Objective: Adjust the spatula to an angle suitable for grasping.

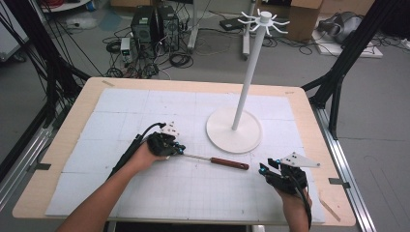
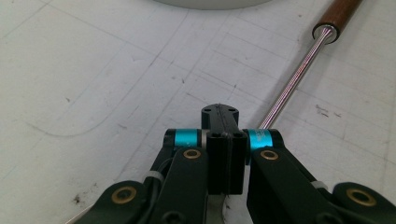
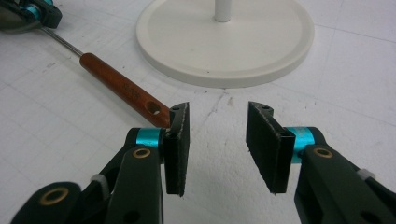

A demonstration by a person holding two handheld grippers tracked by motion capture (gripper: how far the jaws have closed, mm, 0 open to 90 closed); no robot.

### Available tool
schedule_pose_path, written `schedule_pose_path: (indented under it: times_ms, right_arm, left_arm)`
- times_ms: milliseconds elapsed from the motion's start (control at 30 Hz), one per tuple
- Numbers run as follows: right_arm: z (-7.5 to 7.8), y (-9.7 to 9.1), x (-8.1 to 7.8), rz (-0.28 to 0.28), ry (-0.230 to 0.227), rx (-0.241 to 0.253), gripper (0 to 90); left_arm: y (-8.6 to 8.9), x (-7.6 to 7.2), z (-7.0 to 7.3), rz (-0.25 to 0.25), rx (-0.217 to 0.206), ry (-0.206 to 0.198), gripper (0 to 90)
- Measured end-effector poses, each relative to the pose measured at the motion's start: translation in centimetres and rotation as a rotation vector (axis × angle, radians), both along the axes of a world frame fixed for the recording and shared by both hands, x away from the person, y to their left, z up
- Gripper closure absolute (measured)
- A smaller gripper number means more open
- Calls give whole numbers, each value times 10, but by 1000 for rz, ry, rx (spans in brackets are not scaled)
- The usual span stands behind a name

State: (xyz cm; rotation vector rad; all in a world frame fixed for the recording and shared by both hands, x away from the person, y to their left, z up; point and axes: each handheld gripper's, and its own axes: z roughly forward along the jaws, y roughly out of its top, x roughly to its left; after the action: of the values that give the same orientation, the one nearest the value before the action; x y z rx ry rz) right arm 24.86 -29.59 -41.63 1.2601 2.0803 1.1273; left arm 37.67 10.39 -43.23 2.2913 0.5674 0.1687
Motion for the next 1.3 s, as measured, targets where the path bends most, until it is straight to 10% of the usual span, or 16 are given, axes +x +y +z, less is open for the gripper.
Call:
schedule_pose_path:
  times_ms: [267, 700, 1300]
  right_arm:
    - [1, 0, -1, 4, -3, -1, 611]
    - [1, -1, -2, -8, 2, 6, 621]
    - [0, -1, -5, -16, 8, 23, 633]
  left_arm:
    - [5, 0, 1, -14, 27, 96, 896]
    - [0, -16, 7, -128, 114, 87, 896]
    - [2, -46, 8, -235, 121, 97, 896]
